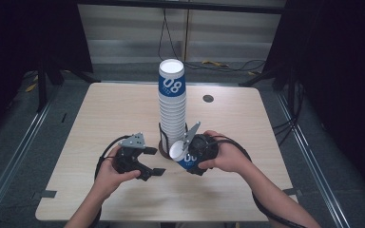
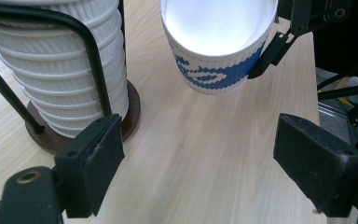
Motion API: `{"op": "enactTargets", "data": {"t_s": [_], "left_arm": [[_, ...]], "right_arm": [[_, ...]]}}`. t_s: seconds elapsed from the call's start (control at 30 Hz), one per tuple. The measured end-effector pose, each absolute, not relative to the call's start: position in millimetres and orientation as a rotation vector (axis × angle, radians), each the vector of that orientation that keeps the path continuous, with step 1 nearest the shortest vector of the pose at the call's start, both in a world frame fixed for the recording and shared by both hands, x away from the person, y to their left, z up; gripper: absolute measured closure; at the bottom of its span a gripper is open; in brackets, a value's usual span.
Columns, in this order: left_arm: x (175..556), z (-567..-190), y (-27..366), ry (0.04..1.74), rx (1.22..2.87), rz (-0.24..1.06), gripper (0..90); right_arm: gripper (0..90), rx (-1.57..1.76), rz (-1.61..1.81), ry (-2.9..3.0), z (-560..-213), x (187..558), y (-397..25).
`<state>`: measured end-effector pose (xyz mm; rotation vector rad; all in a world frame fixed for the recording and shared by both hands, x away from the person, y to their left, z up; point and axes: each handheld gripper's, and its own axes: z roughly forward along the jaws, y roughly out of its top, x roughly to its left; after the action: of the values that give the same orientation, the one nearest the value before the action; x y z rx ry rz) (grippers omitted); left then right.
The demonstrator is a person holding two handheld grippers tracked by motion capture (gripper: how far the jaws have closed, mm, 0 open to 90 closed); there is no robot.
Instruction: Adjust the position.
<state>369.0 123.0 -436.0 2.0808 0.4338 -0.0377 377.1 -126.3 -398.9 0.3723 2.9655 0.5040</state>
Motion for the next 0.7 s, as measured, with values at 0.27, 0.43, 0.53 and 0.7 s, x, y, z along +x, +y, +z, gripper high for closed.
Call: {"op": "enactTargets", "data": {"t_s": [0.27,0.43,0.53,0.7], "left_arm": [[365.9,-432.2,125.8,0.429,2.069,-0.032,15.7],[366.7,-432.1,126.6,0.428,2.071,-0.034,15.8],[366.8,-433.3,126.4,0.427,2.069,-0.04,15.8],[367.7,-434.2,125.3,0.426,2.069,-0.043,15.7]], "right_arm": [[21.0,0.329,0.474,2.978,-397.4,375.4,-117.4],[21.0,0.325,0.463,2.981,-395.9,376.5,-113.5],[21.0,0.297,0.459,2.99,-397.3,378.5,-112.4],[21.0,0.276,0.431,3.004,-400.2,379.7,-109.6]]}}
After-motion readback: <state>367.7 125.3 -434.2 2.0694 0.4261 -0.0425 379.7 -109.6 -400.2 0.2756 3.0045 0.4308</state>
